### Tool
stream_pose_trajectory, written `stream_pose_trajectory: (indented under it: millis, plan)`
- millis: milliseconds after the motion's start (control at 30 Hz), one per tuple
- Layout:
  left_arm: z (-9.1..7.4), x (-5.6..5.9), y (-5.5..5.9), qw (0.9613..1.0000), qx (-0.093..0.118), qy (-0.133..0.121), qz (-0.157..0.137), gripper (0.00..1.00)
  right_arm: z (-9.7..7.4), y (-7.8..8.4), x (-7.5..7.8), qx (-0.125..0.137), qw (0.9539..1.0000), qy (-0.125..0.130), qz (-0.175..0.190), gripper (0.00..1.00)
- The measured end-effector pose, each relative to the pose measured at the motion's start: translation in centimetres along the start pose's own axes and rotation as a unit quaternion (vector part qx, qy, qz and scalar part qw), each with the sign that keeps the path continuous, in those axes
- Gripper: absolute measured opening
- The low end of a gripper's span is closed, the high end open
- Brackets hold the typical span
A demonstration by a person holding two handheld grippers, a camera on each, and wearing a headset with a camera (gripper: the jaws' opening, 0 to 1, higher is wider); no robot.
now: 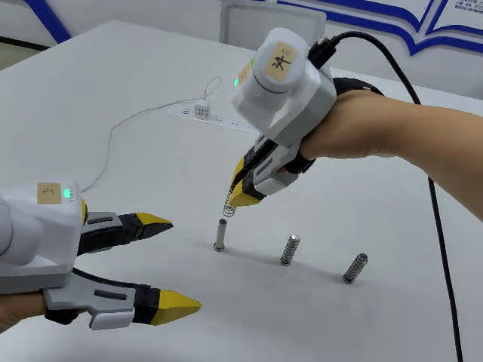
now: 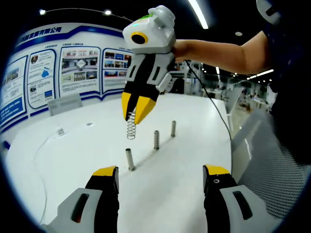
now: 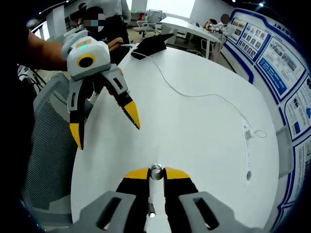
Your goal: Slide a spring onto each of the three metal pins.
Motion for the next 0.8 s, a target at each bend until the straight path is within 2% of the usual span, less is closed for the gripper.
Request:
stream_pose_trajectory:
  millis: [267,800]
  plan:
    - [-0.2,-0.3,0.2,1.0,-0.001,-0.005,-0.003,0.73,1.2,0.4,0.2,-0.011,0.9999,-0.006,0.004,0.12]
    - [-0.3,-0.6,0.4,1.0,-0.002,-0.005,-0.005,0.73,2.4,0.6,0.6,-0.02,0.9996,-0.016,0.011,0.12]
Point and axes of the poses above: the centre of the closed fingertips' face, and the gripper's own axes: z roughly forward along the fingers, x roughly to its right, y roughly out of its underside, the point moved 1 cm from there along -z, roughly backward along the fingers, and after that the axes turned 9 degrees about z, right-handed, at the moved point
